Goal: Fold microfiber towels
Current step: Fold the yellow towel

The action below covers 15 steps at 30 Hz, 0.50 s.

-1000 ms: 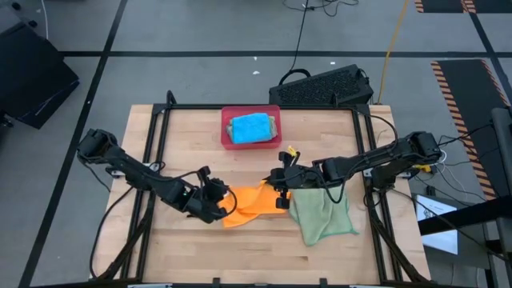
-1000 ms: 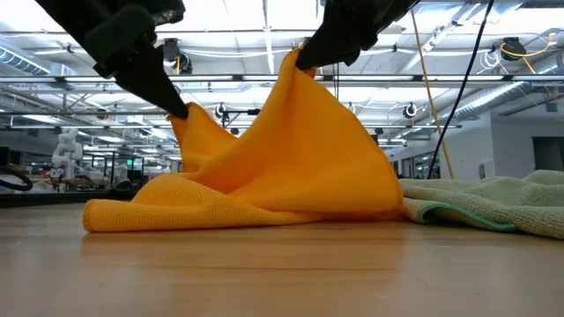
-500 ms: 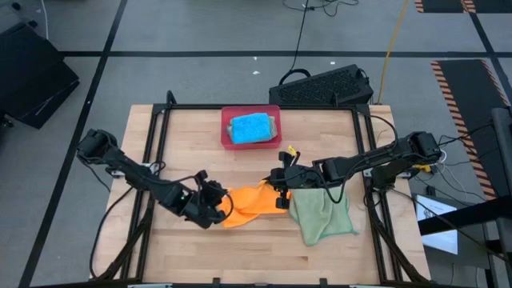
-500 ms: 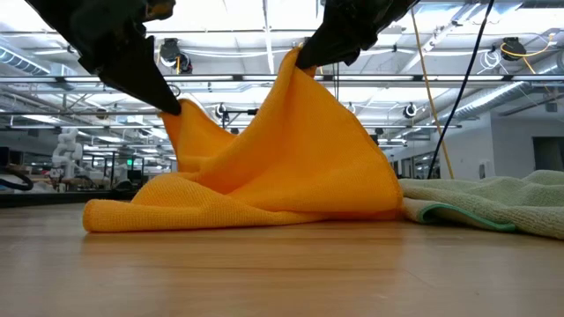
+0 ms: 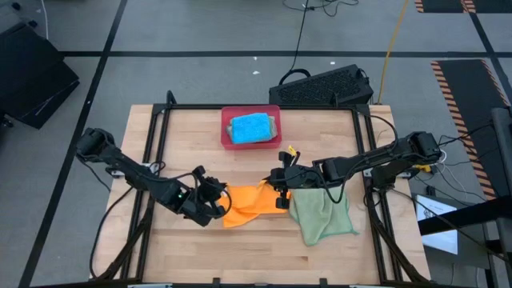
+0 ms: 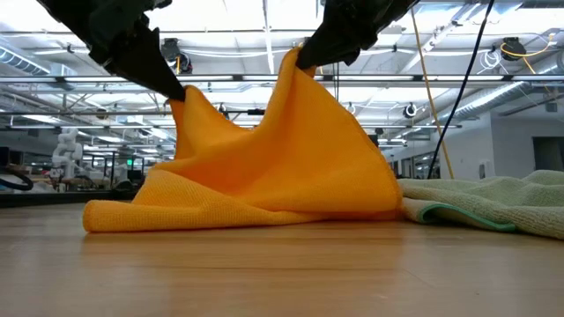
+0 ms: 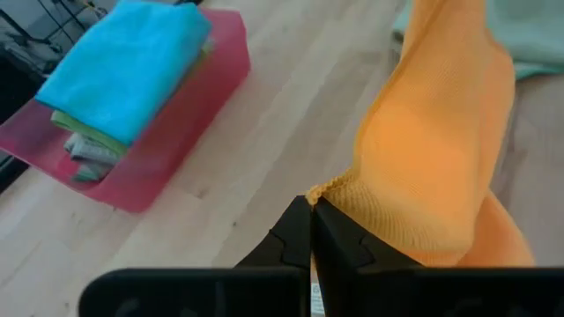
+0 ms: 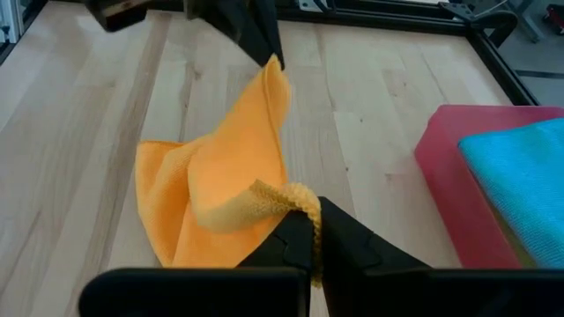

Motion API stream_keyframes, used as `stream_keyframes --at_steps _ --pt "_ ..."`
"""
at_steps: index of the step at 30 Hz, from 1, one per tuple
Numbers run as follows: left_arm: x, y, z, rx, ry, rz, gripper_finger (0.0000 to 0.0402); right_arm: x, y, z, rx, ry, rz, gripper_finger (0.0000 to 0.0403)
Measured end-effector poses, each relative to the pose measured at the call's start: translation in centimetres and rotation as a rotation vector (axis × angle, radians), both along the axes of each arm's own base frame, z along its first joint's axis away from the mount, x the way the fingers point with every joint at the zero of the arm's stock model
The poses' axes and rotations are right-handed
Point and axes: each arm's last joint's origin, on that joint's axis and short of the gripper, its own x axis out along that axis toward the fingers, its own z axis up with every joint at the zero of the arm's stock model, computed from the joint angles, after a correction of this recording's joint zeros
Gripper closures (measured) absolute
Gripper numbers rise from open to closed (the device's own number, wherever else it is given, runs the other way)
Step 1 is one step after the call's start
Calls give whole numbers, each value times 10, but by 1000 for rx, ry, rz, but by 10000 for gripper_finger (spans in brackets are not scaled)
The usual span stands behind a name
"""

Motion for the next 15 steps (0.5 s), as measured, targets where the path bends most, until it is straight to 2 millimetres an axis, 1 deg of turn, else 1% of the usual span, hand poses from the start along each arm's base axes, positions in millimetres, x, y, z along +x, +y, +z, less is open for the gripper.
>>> stream_keyframes --at_steps 6,10,15 --pt "-2 2 8 21 -23 -11 392 0 0 0 0 -3 0 399" --pt "-2 2 8 31 -24 -12 398 2 0 4 -17 -39 16 399" --pt "-4 -1 8 74 -5 -51 392 2 0 4 -14 -37 14 399"
